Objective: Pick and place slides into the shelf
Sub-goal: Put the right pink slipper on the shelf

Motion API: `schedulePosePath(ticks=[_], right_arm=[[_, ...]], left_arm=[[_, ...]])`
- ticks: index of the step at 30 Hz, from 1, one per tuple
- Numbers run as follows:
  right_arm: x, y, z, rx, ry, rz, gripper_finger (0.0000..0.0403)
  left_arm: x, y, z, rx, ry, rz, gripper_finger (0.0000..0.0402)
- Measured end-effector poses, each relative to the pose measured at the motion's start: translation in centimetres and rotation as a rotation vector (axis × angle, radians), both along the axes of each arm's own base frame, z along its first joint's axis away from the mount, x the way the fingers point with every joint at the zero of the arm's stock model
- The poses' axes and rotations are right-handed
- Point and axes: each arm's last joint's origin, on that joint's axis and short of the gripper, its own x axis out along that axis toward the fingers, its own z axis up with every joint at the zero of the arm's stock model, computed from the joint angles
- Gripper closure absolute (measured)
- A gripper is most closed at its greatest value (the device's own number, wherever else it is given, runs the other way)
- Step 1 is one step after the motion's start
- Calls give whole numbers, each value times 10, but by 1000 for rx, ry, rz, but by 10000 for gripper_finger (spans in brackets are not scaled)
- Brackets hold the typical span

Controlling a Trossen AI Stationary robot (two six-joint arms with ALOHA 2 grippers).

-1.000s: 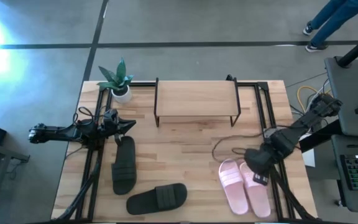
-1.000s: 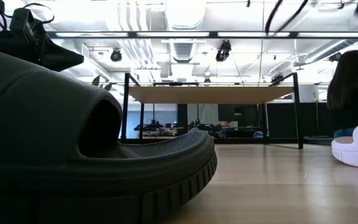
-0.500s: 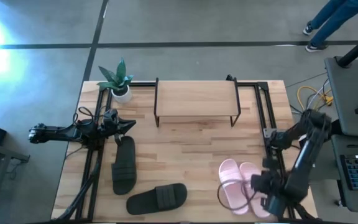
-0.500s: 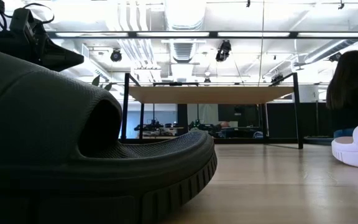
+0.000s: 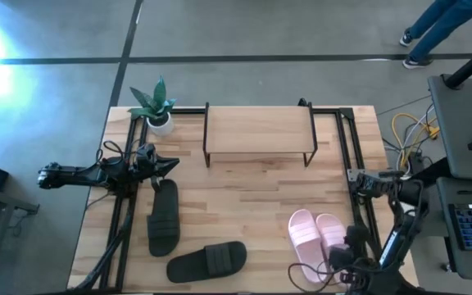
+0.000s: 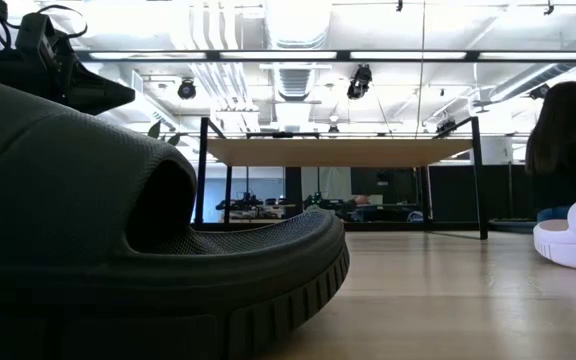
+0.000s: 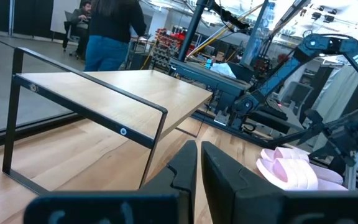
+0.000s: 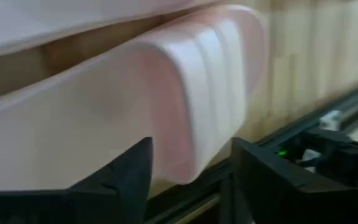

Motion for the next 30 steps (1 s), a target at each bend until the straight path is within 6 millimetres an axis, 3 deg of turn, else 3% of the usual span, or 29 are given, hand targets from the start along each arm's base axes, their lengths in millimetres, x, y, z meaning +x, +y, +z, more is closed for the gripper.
schedulePosePath(ticks=[5,10,24,30], right_arm=[[0,-1,-6,-44,20,2,138],[-1,-5,-9,-41,18,-2,128],[10,-36,-37,-52,67,59,180],[7,-49,-36,-125,53,50,238]], left_arm=[[0,0,0,0,0,0,393],[0,0,0,0,0,0,393],[0,0,0,0,0,0,393],[0,0,0,0,0,0,393]])
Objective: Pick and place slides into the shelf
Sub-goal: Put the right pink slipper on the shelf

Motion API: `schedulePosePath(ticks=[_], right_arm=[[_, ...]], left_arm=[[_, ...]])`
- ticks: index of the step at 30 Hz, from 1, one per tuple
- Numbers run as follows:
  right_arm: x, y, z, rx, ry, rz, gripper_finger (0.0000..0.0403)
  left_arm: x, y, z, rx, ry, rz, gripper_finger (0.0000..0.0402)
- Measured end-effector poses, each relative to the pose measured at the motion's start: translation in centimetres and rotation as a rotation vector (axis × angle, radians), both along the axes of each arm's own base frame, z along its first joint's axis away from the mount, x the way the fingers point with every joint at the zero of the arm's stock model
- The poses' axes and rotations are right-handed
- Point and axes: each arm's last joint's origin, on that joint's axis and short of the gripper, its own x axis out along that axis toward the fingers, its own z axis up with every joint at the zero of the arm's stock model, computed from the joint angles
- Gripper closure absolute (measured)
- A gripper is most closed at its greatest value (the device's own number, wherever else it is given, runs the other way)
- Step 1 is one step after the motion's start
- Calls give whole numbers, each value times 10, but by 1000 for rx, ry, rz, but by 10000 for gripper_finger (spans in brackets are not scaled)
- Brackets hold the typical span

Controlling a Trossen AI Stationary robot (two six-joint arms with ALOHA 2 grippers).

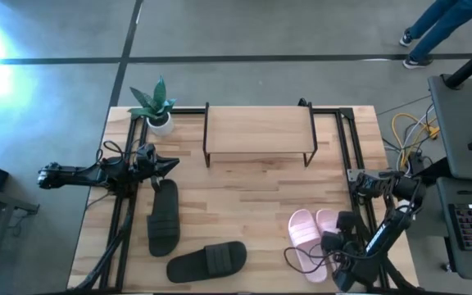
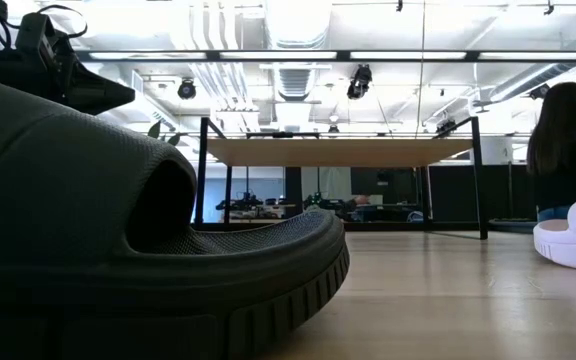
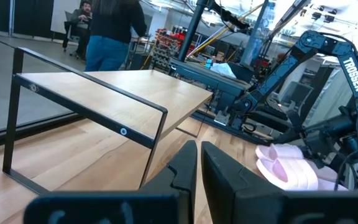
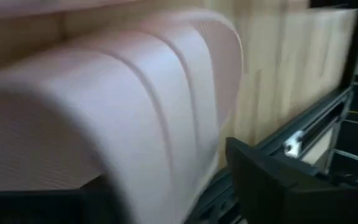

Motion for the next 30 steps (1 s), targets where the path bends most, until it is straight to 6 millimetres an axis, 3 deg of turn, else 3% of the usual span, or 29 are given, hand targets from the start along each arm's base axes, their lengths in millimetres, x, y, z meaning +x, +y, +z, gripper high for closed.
schedulePosePath(ticks=[9,14,18,22,25,30], right_arm=[[-3,-10,6,-5,8,6,381],[-1,-11,42,-29,-78,-26,390],[6,-11,79,85,-225,4,390],[25,-16,107,90,-364,120,390],[52,-28,121,11,-404,222,391],[101,-72,139,-147,-449,180,390]], left_arm=[[0,0,0,0,0,0,393],[0,0,0,0,0,0,393],[0,0,0,0,0,0,393],[0,0,0,0,1,0,393],[0,0,0,0,3,0,393],[0,0,0,0,4,0,393]])
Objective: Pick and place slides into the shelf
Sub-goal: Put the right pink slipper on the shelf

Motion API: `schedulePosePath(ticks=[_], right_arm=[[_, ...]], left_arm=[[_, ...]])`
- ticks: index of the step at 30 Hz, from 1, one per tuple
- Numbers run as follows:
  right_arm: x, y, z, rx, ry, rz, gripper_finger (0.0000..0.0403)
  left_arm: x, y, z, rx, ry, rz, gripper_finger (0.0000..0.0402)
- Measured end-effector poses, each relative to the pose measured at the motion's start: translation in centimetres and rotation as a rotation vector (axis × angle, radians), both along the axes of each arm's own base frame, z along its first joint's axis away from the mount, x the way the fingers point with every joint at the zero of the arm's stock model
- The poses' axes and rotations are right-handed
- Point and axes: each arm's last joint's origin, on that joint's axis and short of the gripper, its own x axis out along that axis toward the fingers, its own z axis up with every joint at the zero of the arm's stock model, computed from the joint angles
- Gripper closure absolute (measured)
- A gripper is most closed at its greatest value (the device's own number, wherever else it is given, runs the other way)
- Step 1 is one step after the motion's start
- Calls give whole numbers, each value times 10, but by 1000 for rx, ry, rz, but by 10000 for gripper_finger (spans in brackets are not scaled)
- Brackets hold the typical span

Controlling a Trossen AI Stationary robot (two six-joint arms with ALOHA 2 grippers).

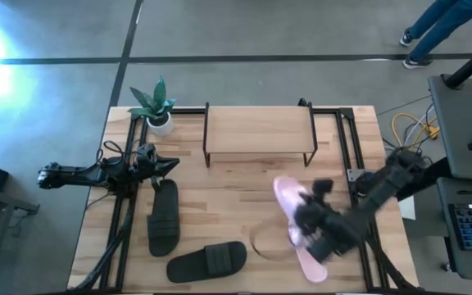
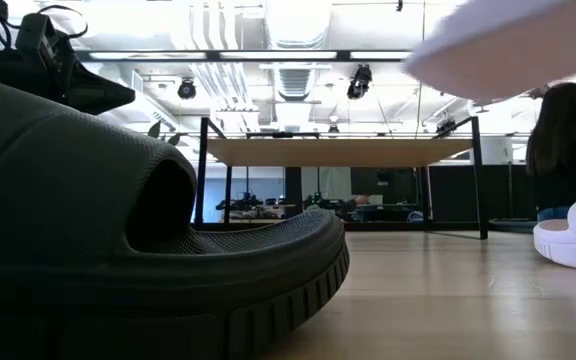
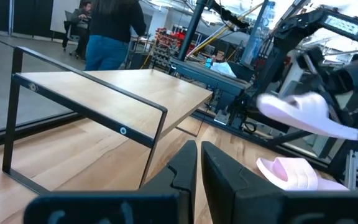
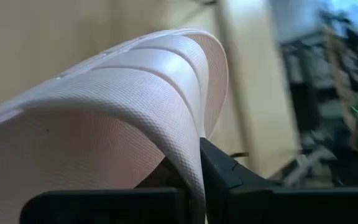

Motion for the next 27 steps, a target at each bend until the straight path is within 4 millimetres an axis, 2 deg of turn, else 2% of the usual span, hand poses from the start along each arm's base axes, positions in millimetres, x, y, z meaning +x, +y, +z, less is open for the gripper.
schedulePosePath(ticks=[4,8,11,15,18,20,23,27], right_arm=[[31,-51,23,-21,-43,-154,390],[53,-96,46,-89,-49,-225,390],[69,-127,55,-103,-27,-260,390],[90,-164,55,-131,36,-227,390],[99,-198,48,-114,102,-227,390],[101,-224,41,-58,130,-241,390],[99,-257,35,-75,162,-289,390],[103,-284,34,-83,132,-306,390]], left_arm=[[0,0,0,0,0,0,393],[0,0,0,0,1,0,393],[0,0,0,0,0,0,393],[0,0,0,0,0,0,393],[0,0,0,0,0,0,393],[0,0,0,0,0,0,393],[0,0,0,0,0,0,393],[0,0,0,0,0,0,393]])
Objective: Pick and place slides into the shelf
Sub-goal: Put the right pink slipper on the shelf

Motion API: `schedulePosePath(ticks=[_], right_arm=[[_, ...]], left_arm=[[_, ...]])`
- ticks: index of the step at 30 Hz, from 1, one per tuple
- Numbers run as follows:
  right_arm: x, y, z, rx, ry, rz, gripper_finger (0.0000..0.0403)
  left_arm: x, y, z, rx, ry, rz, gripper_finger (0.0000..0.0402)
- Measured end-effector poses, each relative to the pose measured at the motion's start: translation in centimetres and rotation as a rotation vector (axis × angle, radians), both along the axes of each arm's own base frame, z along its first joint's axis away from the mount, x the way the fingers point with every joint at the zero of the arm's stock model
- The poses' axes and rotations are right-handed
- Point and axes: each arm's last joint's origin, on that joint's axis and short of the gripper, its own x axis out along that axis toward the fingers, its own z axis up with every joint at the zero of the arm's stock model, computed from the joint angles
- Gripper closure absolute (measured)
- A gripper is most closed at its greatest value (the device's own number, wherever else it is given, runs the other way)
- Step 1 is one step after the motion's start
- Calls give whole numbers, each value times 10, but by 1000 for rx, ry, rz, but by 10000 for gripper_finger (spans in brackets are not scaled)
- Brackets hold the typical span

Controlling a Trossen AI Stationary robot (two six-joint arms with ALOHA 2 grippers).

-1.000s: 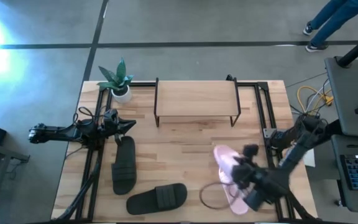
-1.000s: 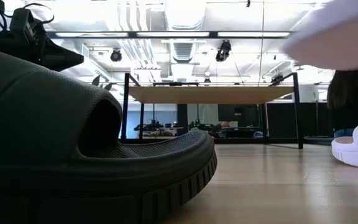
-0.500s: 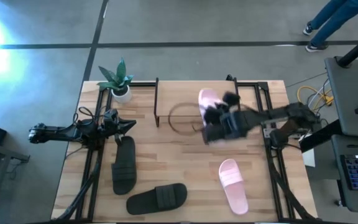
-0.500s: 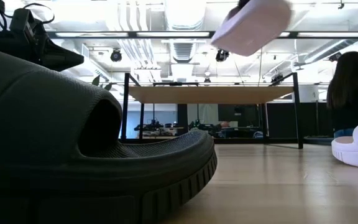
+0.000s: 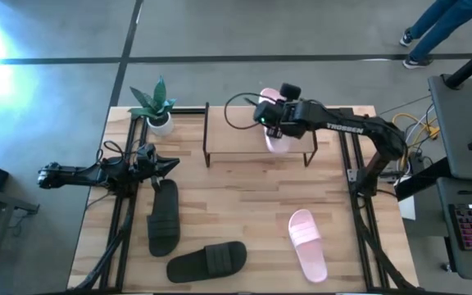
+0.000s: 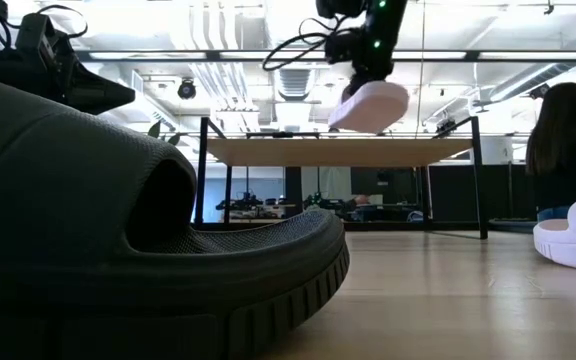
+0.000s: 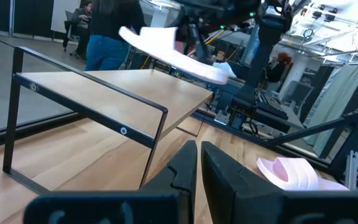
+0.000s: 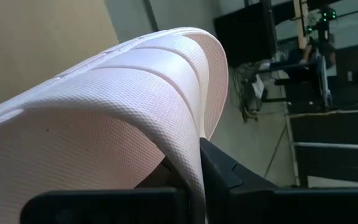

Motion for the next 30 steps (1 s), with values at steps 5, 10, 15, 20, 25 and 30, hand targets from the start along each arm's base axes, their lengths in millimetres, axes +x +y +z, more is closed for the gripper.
schedulePosePath(ticks=[5,10,15,20,25,30], right_arm=[[8,-9,-7,10,-7,21,390],[15,-14,-28,43,50,3,390],[18,-17,-45,37,102,-60,390],[15,-17,-49,46,86,-131,390],[12,-14,-44,82,35,-144,390],[11,-11,-43,150,18,-127,373]], left_arm=[[0,0,0,0,0,0,393],[0,0,0,0,0,0,393],[0,0,0,0,0,-1,393],[0,0,0,0,1,0,393],[0,0,0,0,0,0,393],[0,0,0,0,1,-1,393]])
